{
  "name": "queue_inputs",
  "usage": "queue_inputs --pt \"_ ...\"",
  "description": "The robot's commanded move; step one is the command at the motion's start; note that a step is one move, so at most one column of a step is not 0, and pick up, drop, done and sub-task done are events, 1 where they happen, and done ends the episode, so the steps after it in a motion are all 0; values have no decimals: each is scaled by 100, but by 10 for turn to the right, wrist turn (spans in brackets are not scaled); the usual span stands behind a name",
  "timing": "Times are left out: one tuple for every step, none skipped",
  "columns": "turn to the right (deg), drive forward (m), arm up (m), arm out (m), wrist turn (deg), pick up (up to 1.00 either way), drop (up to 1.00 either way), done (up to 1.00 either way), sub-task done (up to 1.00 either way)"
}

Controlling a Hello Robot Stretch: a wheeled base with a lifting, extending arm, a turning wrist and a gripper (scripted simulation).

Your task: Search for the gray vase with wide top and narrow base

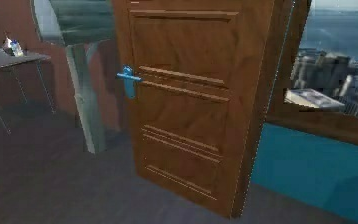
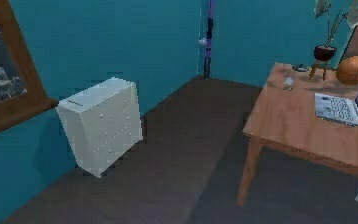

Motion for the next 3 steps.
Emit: queue_inputs --pt "-450 0 0 0 0 0 0 0 0" --pt "-240 0 0 0 0 0 0 0 0" --pt "0 100 0 0 0 0 0 0 0"
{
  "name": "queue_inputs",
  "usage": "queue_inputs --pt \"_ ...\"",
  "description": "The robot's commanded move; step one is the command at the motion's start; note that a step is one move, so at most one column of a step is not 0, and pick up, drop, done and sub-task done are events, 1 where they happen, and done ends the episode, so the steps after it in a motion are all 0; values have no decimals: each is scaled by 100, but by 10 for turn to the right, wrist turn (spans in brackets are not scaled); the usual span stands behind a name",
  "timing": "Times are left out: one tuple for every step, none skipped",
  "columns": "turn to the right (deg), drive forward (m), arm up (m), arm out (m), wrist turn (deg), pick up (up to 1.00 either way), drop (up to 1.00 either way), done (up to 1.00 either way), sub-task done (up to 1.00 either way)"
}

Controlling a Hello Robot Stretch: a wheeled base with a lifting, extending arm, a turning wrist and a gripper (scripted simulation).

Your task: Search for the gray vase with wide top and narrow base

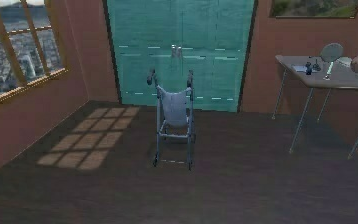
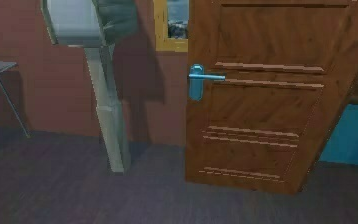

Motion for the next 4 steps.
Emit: queue_inputs --pt "0 20 0 0 0 0 0 0 0" --pt "-120 0 0 0 0 0 0 0 0" --pt "0 30 0 0 0 0 0 0 0" --pt "-450 0 0 0 0 0 0 0 0"
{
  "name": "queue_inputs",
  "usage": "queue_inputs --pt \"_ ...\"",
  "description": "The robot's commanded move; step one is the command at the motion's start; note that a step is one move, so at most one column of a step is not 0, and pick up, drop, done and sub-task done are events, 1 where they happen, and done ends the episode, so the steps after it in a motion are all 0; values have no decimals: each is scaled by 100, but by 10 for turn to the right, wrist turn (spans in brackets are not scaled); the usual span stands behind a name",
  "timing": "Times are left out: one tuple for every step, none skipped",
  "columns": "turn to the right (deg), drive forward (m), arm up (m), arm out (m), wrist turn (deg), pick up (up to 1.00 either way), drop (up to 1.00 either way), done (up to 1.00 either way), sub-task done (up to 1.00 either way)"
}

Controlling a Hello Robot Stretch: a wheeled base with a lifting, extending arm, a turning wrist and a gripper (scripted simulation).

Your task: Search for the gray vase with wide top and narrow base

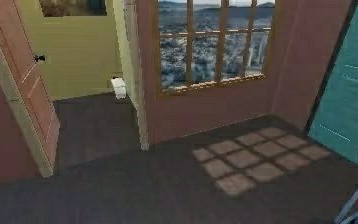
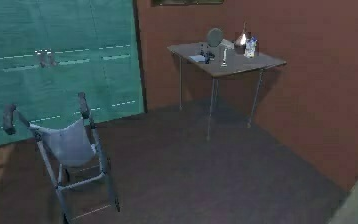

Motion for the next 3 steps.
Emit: queue_inputs --pt "-210 0 0 0 0 0 0 0 0" --pt "0 100 0 0 0 0 0 0 0" --pt "-30 0 0 0 0 0 0 0 0"
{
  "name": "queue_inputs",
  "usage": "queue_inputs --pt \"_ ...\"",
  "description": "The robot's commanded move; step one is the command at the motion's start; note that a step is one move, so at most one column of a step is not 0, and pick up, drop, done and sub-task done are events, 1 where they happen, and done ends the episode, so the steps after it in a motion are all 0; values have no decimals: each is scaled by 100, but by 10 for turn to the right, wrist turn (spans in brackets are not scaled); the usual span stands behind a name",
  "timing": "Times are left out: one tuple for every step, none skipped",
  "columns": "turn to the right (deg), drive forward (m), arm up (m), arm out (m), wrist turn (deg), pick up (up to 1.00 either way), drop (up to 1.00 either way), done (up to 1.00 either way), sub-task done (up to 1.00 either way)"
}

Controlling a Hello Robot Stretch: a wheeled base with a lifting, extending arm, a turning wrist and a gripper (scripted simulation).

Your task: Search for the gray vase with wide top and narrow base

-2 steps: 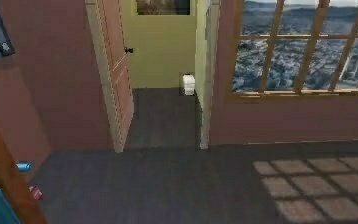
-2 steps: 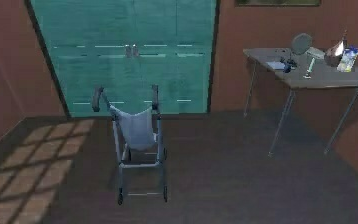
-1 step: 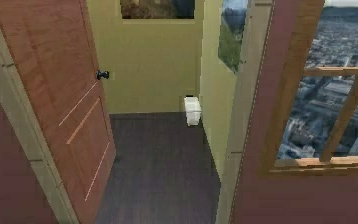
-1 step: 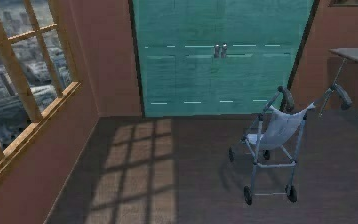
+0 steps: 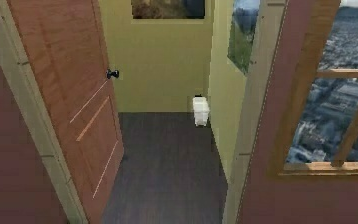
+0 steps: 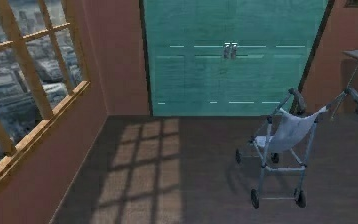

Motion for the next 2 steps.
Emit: queue_inputs --pt "0 60 0 0 0 0 0 0 0" --pt "0 100 0 0 0 0 0 0 0"
